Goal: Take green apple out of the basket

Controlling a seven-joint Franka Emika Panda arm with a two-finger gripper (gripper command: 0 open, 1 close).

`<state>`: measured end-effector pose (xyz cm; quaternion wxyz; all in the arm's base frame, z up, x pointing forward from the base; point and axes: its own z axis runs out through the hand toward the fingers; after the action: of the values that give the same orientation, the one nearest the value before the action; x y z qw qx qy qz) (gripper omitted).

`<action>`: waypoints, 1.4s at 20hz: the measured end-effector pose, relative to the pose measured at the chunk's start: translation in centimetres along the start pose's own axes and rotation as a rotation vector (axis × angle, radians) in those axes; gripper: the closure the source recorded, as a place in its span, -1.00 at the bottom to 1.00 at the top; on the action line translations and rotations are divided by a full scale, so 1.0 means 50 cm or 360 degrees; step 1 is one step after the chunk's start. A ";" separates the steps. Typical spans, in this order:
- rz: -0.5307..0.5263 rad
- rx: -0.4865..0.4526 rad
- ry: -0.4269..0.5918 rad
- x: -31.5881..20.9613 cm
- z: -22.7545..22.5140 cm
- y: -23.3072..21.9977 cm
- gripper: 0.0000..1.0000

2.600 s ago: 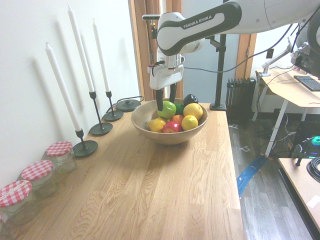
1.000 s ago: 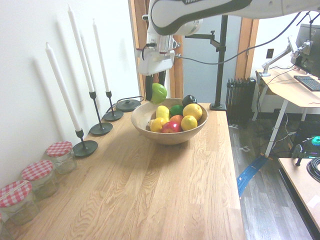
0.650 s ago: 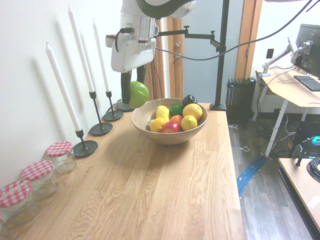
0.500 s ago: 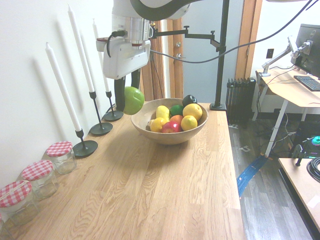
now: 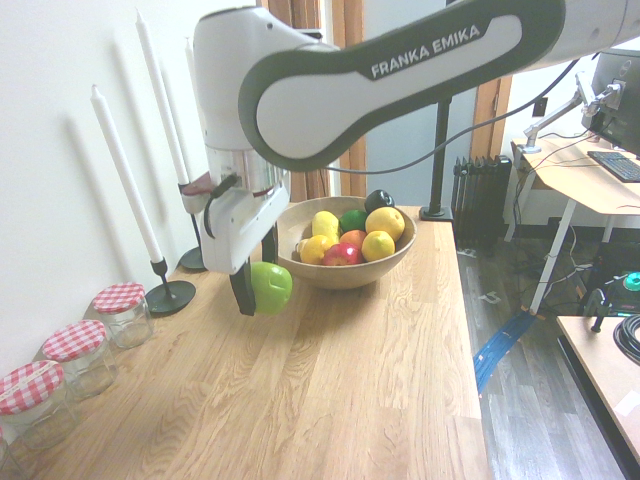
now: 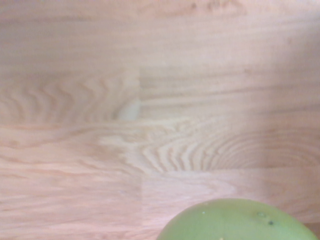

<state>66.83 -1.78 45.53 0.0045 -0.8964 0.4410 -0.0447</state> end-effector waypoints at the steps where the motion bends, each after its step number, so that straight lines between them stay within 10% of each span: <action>1: 0.0007 -0.0005 -0.0003 0.003 0.015 0.005 1.00; 24: 0.0067 -0.0119 -0.0072 0.039 0.188 0.042 1.00; 25: 0.0067 -0.0121 -0.0074 0.038 0.190 0.043 -1.00; 28: 0.0066 -0.0122 -0.0075 0.038 0.191 0.042 -1.00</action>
<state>67.11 -4.86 36.05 -0.0185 -0.8873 0.4608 -0.0066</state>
